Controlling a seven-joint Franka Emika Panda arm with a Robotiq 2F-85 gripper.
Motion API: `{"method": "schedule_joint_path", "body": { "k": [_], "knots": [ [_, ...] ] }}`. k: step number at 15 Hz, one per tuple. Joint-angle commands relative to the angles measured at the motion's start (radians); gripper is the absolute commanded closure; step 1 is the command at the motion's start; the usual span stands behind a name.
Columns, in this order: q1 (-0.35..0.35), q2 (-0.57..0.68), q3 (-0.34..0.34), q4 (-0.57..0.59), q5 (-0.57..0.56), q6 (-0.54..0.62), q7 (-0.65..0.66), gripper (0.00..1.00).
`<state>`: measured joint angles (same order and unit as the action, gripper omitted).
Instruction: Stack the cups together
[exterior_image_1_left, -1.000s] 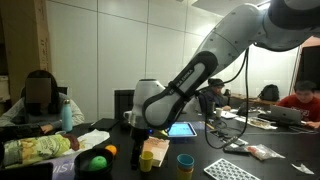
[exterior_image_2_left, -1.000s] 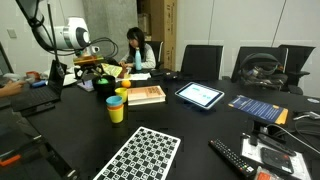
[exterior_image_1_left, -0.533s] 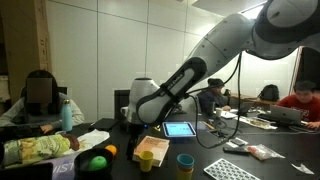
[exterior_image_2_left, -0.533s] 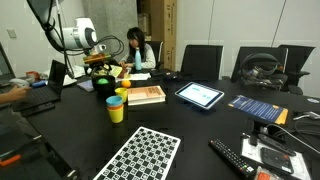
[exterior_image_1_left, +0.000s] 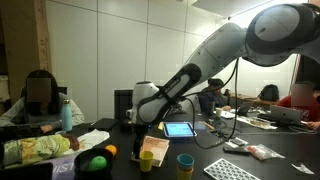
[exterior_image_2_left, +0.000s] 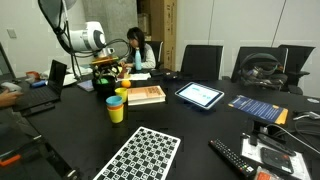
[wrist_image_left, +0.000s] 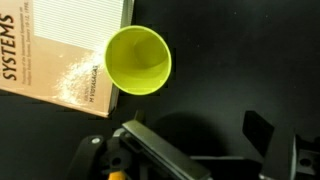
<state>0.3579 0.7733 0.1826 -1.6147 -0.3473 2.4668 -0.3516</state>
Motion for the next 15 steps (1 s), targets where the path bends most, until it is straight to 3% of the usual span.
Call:
{"method": "schedule_joint_path", "body": {
  "k": [1, 4, 11, 15],
  "knots": [
    [-0.028, 0.014, 0.023, 0.024, 0.023, -0.059, -0.033, 0.0],
    [-0.05, 0.019, 0.044, 0.03, 0.045, -0.115, -0.067, 0.0],
    [-0.085, 0.035, 0.093, 0.113, 0.126, -0.374, -0.188, 0.0],
    [-0.08, 0.021, 0.087, 0.114, 0.105, -0.333, -0.198, 0.0]
  ]
}}
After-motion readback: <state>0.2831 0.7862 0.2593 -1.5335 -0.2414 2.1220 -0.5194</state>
